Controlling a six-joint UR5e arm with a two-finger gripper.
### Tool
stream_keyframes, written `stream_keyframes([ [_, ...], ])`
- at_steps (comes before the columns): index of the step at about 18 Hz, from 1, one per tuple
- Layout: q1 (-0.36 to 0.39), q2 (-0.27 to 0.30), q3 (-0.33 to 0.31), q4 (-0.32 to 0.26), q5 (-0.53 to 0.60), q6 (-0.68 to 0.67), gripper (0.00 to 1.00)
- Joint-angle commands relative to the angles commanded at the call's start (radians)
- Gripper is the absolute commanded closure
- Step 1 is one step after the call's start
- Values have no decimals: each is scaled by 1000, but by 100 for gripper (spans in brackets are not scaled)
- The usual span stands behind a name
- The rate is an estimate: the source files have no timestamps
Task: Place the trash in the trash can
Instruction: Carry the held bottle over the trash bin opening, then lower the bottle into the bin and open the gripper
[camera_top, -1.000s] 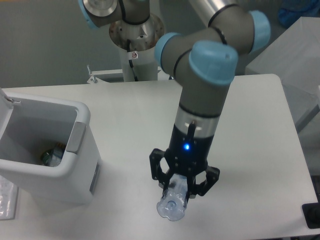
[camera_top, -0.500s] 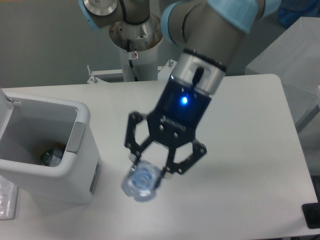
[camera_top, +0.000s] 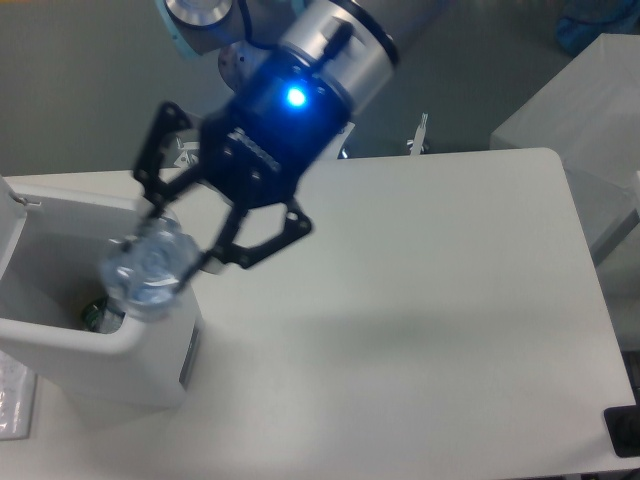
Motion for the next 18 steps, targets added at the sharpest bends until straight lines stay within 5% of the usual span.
stream_keyframes([
  [3, -40, 34, -104, 72, 6, 60, 52],
  [7, -77, 38, -143, 83, 9, 83, 52],
  [15, -118, 97, -347, 86, 69, 371, 50],
  [18, -120, 101, -375, 86, 71, 439, 43],
])
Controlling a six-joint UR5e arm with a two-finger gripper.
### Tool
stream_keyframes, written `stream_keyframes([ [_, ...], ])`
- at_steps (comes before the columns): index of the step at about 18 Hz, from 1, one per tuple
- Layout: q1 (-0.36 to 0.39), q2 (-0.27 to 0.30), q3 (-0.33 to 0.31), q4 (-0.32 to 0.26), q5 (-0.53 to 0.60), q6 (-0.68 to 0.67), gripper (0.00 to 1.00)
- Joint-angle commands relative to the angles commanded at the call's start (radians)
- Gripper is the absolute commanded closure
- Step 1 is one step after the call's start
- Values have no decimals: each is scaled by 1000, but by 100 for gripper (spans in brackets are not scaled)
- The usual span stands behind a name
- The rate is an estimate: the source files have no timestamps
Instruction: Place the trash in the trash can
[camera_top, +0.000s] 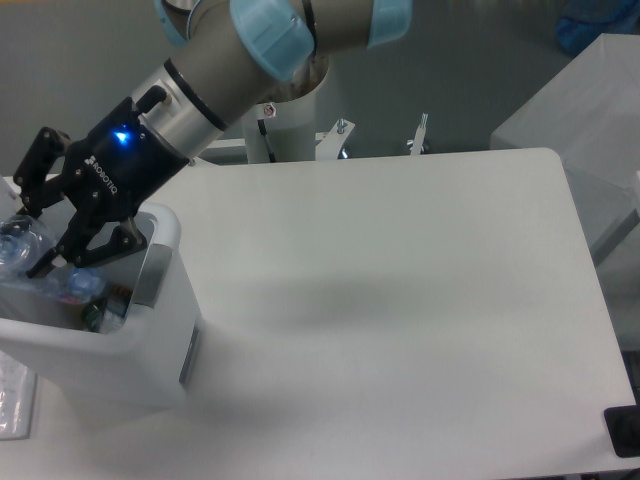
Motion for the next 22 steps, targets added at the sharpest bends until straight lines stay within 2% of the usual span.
stream_keyframes([
  [1, 0, -3, 0, 0, 0, 2, 40],
  [5, 0, -6, -6, 12, 0, 37, 0],
  [9, 17, -2, 11, 9, 0, 32, 0],
  [13, 116, 2, 44, 8, 0, 31, 0],
  [16, 184, -34, 112, 6, 12, 22, 0],
  [19, 253, -86, 136, 11, 133, 41, 0],
  [22, 262, -153, 213, 3, 303, 45, 0],
])
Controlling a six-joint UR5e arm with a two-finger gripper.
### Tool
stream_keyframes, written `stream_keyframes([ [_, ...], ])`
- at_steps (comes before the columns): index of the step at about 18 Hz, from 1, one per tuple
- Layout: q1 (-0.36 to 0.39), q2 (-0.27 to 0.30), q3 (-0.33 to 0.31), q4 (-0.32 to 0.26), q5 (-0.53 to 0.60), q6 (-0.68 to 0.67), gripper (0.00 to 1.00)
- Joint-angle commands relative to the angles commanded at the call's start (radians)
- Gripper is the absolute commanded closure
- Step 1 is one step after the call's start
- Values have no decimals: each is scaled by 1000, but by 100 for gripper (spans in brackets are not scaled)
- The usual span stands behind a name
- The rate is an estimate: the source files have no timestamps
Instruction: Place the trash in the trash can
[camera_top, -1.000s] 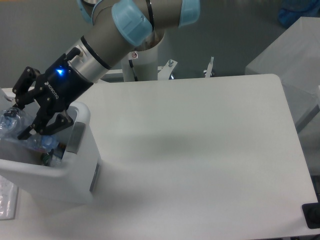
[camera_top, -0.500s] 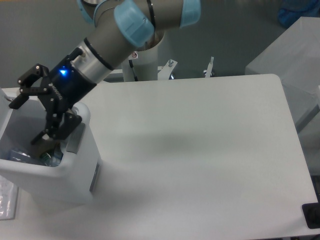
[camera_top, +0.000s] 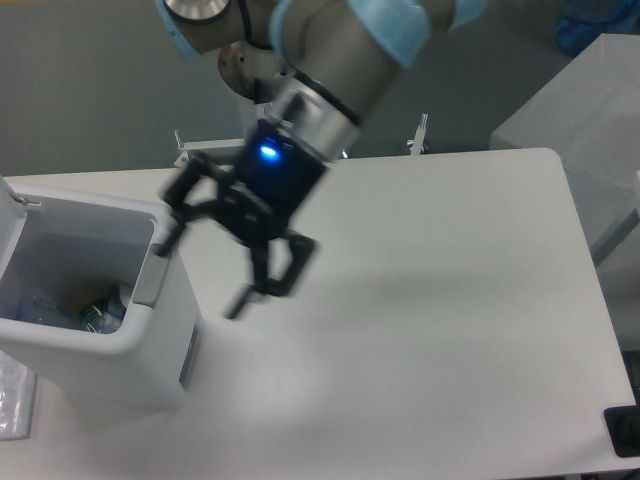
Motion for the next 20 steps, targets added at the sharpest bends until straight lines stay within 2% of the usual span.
stream_keyframes([
  [4, 44, -69, 2, 3, 169, 9, 0],
  [8, 54, -86, -56, -6, 387, 121, 0],
  [11, 51, -109, -70, -23, 554, 208, 0],
  [14, 54, -109, -67, -107, 596, 352, 0],
  [16, 54, -111, -46, -168, 628, 388, 0],
  [19, 54, -127, 34, -305, 672, 390, 0],
  [20, 54, -132, 54, -334, 674, 390, 0],
])
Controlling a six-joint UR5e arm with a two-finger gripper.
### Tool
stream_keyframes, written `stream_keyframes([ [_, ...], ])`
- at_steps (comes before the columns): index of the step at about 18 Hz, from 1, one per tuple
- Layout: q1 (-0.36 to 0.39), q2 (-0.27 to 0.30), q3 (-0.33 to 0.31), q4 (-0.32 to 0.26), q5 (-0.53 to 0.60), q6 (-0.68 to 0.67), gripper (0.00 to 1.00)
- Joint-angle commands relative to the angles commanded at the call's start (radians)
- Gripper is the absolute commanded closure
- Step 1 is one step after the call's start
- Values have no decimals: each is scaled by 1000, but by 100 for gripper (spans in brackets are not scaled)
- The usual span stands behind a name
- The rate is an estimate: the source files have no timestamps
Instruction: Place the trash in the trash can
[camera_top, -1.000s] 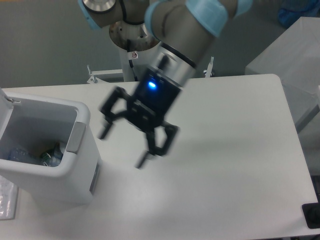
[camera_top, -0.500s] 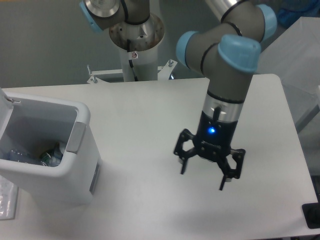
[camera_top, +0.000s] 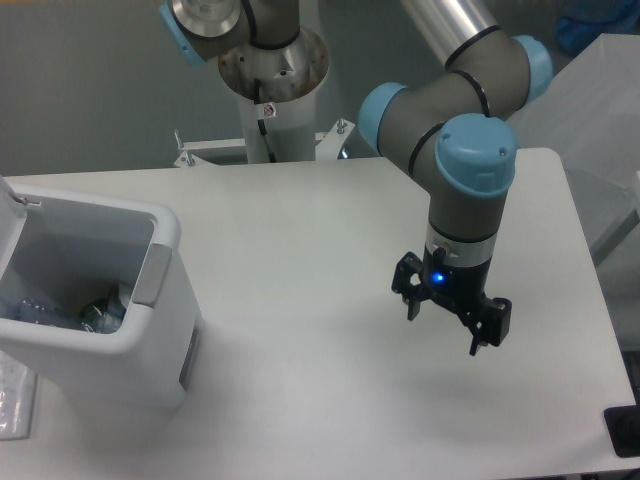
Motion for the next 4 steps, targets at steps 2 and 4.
stream_keyframes([
  [2, -3, -5, 5, -11, 20, 0, 0],
  [4, -5, -5, 0, -8, 29, 0, 0],
])
